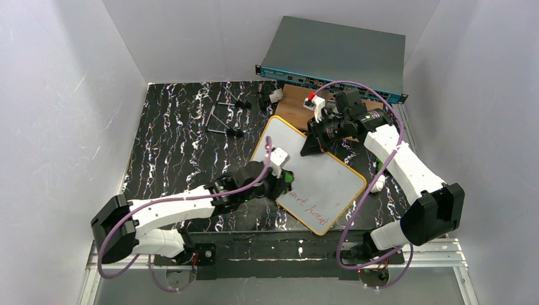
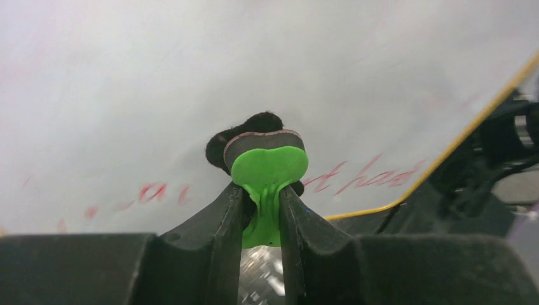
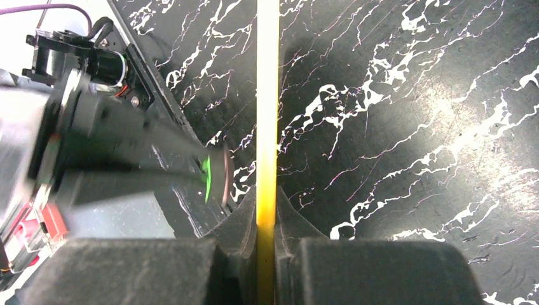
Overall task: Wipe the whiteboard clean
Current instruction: Erase the whiteboard at the center of the board.
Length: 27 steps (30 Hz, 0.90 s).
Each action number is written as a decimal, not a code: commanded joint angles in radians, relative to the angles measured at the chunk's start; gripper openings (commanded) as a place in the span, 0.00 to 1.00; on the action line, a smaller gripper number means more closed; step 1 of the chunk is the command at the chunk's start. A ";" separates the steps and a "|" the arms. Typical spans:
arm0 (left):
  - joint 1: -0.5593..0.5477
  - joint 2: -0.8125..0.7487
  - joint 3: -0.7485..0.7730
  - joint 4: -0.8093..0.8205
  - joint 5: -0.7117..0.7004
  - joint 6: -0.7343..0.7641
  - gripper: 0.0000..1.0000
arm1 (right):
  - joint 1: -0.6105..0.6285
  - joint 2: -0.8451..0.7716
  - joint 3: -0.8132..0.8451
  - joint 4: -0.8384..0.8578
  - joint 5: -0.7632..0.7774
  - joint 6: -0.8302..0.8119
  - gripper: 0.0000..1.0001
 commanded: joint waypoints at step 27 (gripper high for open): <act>0.378 -0.033 -0.378 0.387 0.066 0.025 0.00 | -0.020 -0.015 0.014 0.032 -0.118 -0.052 0.01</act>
